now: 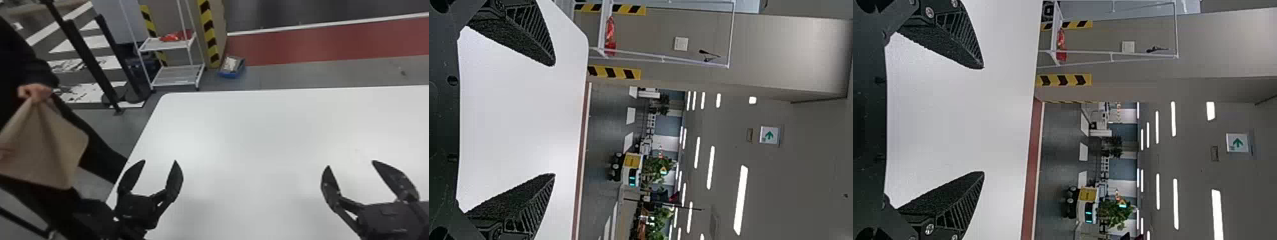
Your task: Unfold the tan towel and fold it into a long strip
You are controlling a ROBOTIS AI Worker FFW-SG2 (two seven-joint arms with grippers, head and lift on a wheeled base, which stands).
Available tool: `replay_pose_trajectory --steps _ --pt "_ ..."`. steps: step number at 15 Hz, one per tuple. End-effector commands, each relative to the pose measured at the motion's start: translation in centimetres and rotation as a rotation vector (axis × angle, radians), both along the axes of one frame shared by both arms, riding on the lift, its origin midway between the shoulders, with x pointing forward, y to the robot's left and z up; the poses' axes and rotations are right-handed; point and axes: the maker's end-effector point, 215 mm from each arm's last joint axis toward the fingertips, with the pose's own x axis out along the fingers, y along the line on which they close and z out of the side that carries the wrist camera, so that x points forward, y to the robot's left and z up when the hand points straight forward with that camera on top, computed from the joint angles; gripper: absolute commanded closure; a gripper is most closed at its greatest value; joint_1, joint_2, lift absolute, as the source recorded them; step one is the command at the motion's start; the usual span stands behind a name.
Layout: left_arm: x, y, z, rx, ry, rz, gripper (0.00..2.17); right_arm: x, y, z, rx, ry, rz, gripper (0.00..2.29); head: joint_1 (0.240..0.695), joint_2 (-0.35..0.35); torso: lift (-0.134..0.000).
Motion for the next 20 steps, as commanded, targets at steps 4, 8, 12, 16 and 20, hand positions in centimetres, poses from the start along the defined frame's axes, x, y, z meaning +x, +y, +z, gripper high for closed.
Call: replay_pose_trajectory --steps 4,8,12,16,20 --pt "0.04 -0.03 -0.04 0.001 0.001 0.0 0.08 -0.02 0.01 -0.09 -0.002 0.001 0.0 0.13 0.695 0.282 -0.123" --pt "-0.01 -0.07 -0.19 0.0 0.005 -0.002 0.08 -0.02 0.01 -0.09 -0.002 0.001 0.0 0.13 0.695 0.282 -0.123" --pt "-0.07 -0.08 -0.26 0.002 0.007 -0.002 0.08 -0.02 0.01 -0.09 -0.002 0.001 0.0 0.13 0.695 0.281 -0.123" --pt "-0.11 -0.18 -0.26 0.0 0.007 -0.003 0.08 0.01 0.01 -0.2 -0.003 0.003 0.0 0.13 0.695 0.281 -0.123" --pt "-0.07 -0.18 -0.29 0.001 0.007 -0.003 0.08 0.02 0.01 -0.1 -0.002 0.0 0.001 0.13 0.695 0.281 -0.123"
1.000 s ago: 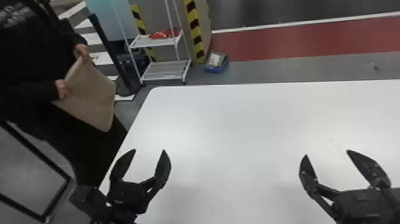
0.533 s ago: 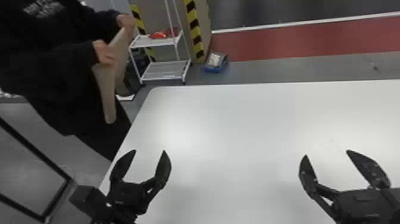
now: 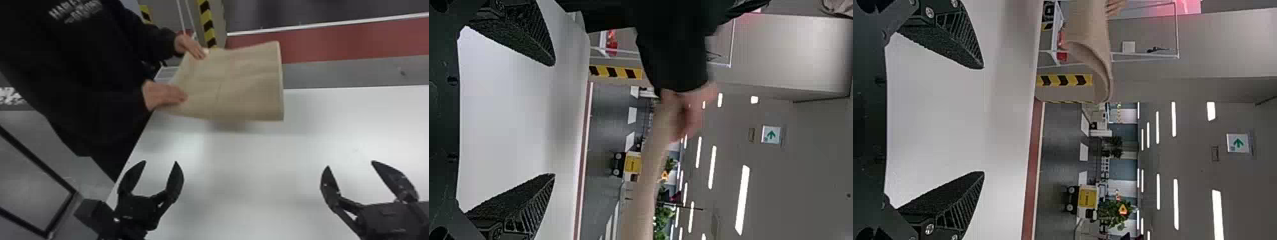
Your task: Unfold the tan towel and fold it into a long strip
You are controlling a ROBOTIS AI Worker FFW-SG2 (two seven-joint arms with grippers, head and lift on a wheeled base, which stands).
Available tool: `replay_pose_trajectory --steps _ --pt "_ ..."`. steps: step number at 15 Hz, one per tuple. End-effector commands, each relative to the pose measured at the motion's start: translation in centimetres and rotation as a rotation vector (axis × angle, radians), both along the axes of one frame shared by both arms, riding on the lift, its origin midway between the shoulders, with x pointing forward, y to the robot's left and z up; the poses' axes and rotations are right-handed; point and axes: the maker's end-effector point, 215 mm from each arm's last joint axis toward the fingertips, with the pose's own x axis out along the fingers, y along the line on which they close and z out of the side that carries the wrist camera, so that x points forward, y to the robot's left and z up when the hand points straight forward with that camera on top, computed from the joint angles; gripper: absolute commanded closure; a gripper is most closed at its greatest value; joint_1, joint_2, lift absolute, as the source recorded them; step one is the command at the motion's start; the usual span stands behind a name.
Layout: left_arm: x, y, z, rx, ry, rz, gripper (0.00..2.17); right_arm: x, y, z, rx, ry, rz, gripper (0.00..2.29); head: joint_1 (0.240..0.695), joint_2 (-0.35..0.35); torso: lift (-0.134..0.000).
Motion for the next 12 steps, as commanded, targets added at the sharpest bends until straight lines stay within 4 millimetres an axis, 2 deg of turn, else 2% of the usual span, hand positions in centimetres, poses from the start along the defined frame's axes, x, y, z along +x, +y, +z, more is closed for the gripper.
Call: replay_pose_trajectory --steps 1,12 --pt "0.0 -0.04 -0.09 0.003 0.002 -0.001 0.08 0.01 0.01 0.11 0.001 -0.003 0.0 0.13 0.695 0.281 -0.123" --pt "-0.19 -0.92 0.36 0.01 -0.003 -0.008 0.08 0.09 -0.06 -0.1 -0.005 0.0 0.003 0.13 0.695 0.272 -0.123"
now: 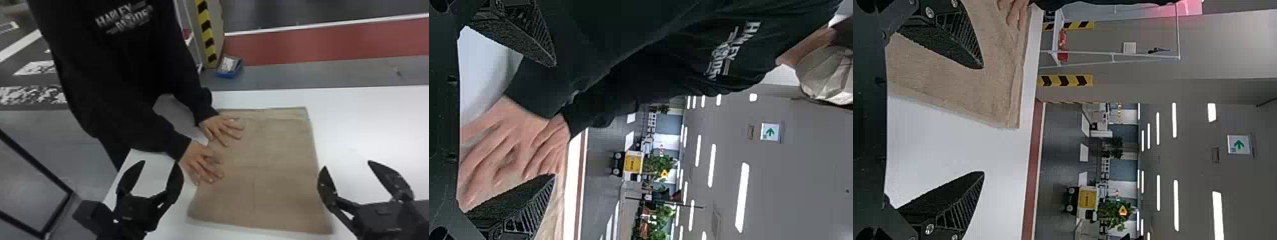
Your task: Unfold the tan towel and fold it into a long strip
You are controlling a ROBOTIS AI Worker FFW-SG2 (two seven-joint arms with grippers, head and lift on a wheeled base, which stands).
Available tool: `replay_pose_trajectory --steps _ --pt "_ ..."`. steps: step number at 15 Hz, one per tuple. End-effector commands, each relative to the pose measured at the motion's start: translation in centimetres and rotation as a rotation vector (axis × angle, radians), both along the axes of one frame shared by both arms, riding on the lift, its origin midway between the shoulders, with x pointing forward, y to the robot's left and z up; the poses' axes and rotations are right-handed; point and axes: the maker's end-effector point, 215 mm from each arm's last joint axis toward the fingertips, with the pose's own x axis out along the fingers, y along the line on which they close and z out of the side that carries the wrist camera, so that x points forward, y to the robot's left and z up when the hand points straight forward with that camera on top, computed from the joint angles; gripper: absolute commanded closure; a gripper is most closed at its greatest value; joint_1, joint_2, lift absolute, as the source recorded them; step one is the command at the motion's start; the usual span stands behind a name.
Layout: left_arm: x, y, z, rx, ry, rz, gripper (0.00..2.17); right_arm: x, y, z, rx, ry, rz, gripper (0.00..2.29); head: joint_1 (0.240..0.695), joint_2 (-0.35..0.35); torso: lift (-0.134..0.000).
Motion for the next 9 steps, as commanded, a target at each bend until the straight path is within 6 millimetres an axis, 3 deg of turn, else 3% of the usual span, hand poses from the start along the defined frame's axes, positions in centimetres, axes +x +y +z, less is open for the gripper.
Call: replay_pose_trajectory --steps 1,9 --pt "0.02 -0.17 0.1 0.0 0.0 -0.003 0.08 0.01 0.0 0.08 0.0 -0.001 0.0 0.13 0.695 0.271 -0.123" --pt "0.01 -0.15 0.27 0.007 -0.003 -0.008 0.08 -0.05 -0.03 -0.11 -0.004 0.006 0.0 0.13 0.695 0.268 -0.123"
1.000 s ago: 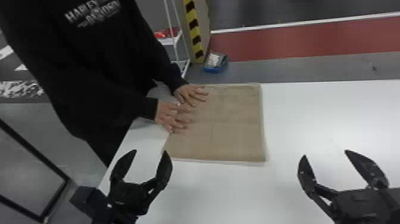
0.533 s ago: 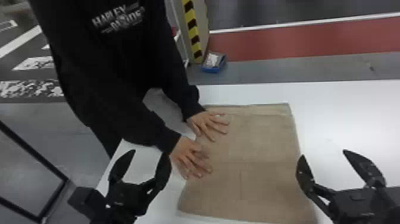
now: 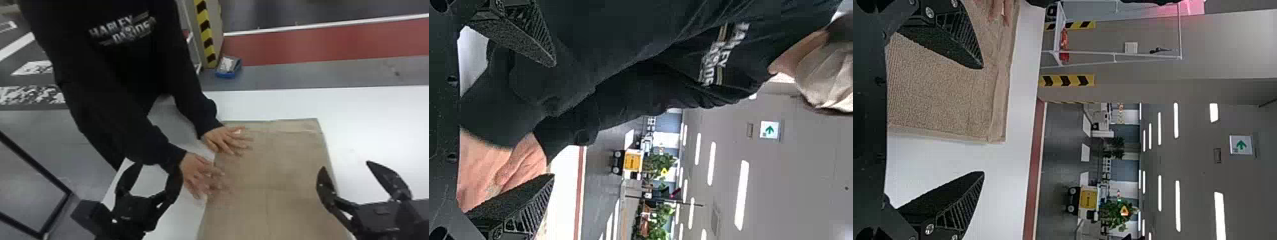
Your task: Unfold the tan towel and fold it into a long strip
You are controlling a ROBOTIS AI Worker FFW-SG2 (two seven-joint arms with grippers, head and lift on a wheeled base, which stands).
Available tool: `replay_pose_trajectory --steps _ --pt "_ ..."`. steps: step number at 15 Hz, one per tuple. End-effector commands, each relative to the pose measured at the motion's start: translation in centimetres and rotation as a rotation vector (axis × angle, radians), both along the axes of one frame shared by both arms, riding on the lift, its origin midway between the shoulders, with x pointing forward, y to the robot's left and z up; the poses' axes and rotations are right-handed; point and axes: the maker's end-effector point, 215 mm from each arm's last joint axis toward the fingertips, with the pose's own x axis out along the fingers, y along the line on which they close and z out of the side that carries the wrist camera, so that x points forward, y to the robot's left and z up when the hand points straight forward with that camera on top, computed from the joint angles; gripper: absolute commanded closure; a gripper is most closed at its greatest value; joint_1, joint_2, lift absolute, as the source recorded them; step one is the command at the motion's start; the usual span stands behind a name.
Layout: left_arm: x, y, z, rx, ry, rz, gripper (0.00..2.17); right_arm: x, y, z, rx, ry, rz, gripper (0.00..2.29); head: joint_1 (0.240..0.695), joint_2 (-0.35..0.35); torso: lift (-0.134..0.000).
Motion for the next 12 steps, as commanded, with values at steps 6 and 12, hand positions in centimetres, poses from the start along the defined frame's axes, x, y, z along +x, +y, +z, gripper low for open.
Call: replay_pose_trajectory --steps 6,12 --pt "0.7 -0.2 0.7 0.002 -0.016 -0.01 0.08 0.1 -0.7 -0.4 -0.009 0.012 -0.01 0.13 0.695 0.266 -0.123" --pt "5.5 -2.1 -0.6 -0.04 0.108 -0.133 0.08 0.0 -3.9 -1.3 -0.027 0.028 -0.064 0.13 0.695 0.202 -0.123"
